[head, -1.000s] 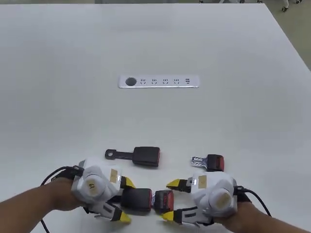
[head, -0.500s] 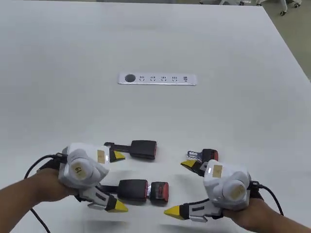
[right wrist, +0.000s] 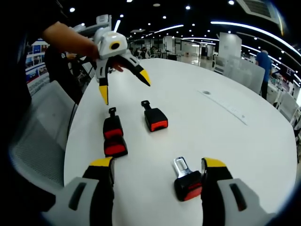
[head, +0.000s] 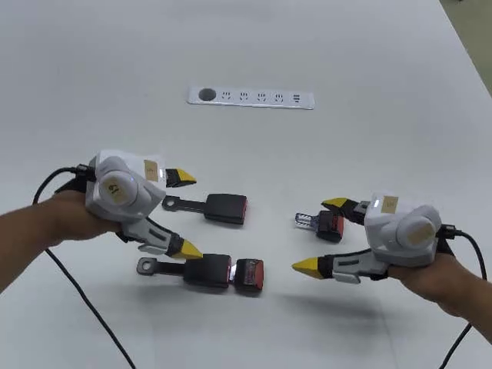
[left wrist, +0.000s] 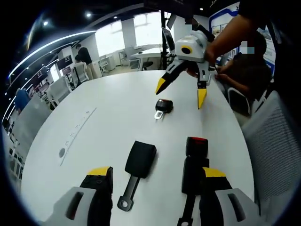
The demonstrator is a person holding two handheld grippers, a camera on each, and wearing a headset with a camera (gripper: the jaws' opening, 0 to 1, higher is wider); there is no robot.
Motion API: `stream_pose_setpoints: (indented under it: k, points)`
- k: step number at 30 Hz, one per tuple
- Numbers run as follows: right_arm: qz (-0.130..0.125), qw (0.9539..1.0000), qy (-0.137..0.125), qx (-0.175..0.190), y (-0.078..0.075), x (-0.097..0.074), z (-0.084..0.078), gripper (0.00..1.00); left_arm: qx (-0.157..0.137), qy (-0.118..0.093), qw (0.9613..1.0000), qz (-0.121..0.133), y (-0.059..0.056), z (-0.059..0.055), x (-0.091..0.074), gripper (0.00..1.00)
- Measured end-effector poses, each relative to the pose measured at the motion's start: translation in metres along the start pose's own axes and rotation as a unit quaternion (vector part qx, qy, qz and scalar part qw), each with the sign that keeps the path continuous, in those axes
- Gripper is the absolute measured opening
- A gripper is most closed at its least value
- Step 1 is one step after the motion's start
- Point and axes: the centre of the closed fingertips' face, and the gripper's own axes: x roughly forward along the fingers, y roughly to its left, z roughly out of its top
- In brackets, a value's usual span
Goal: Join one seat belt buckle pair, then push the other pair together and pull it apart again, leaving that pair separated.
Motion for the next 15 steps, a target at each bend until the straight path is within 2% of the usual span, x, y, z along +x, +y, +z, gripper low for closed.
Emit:
stream_pose_setpoints:
  k: [5, 10, 15]
  points:
    - [0.001, 0.9999, 0.015, 0.003, -0.016, -0.004, -0.009, 0.76, 0.003, -0.001, 1.0000, 0.007, 0.021, 0.003, -0.002, 0.77]
    - [0.008, 0.9996, 0.026, 0.006, -0.025, -0.007, -0.014, 0.76, 0.008, 0.009, 0.9999, -0.004, 0.027, 0.003, 0.006, 0.75]
    - [0.009, 0.9990, 0.043, 0.010, -0.035, -0.004, -0.027, 0.71, 0.015, 0.017, 0.9996, -0.019, 0.026, 0.002, 0.019, 0.73]
